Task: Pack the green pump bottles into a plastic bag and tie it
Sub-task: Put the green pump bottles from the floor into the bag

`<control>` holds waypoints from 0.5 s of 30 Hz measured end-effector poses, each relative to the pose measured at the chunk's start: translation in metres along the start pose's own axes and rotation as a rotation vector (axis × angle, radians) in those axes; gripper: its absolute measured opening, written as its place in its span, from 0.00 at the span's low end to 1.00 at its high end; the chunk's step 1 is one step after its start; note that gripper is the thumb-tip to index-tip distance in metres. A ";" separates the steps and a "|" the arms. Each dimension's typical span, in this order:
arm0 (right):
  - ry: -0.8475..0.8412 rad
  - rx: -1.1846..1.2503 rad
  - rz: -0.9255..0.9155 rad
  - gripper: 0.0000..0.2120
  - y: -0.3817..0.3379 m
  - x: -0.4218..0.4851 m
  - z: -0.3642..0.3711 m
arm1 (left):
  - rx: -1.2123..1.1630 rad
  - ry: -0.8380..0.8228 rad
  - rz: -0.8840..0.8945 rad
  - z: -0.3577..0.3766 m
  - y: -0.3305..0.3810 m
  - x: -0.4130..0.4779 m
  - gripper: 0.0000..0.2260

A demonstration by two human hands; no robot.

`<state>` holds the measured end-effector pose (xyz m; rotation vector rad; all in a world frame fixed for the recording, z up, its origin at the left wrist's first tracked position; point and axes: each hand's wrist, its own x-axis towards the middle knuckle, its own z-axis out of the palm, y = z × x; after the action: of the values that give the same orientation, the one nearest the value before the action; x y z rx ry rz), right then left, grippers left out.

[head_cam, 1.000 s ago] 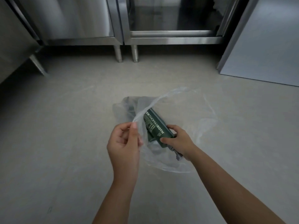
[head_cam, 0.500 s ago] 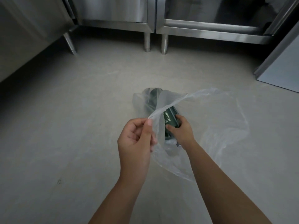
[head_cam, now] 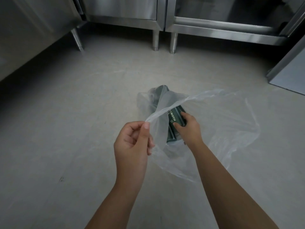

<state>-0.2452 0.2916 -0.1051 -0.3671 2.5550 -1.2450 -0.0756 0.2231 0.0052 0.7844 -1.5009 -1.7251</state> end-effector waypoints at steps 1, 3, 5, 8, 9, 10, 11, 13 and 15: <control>-0.001 0.012 -0.010 0.26 -0.001 -0.003 -0.002 | -0.001 0.000 0.001 0.001 0.000 -0.001 0.07; -0.006 0.050 -0.025 0.25 -0.002 -0.012 -0.007 | 0.005 -0.001 0.005 0.002 -0.001 -0.002 0.07; -0.003 0.086 -0.043 0.24 -0.002 -0.023 -0.013 | 0.008 -0.004 0.009 0.004 -0.002 -0.003 0.07; 0.010 0.092 -0.077 0.22 -0.001 -0.043 -0.026 | 0.003 -0.006 0.001 0.006 -0.004 -0.007 0.07; 0.010 0.090 -0.093 0.22 -0.001 -0.049 -0.032 | 0.000 -0.002 -0.005 0.007 -0.004 -0.009 0.07; 0.015 0.085 -0.108 0.21 0.001 -0.055 -0.038 | -0.005 0.003 -0.010 0.008 -0.006 -0.011 0.08; 0.029 0.082 -0.118 0.20 0.003 -0.061 -0.044 | -0.010 0.007 -0.015 0.009 -0.006 -0.012 0.08; 0.072 0.098 -0.106 0.18 0.009 -0.071 -0.056 | -0.021 0.011 -0.027 0.011 -0.008 -0.015 0.08; 0.129 0.114 -0.073 0.16 0.019 -0.080 -0.067 | -0.026 0.007 -0.034 0.013 -0.011 -0.016 0.08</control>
<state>-0.1962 0.3794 -0.0698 -0.3704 2.5823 -1.4786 -0.0780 0.2446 -0.0039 0.8058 -1.4649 -1.7613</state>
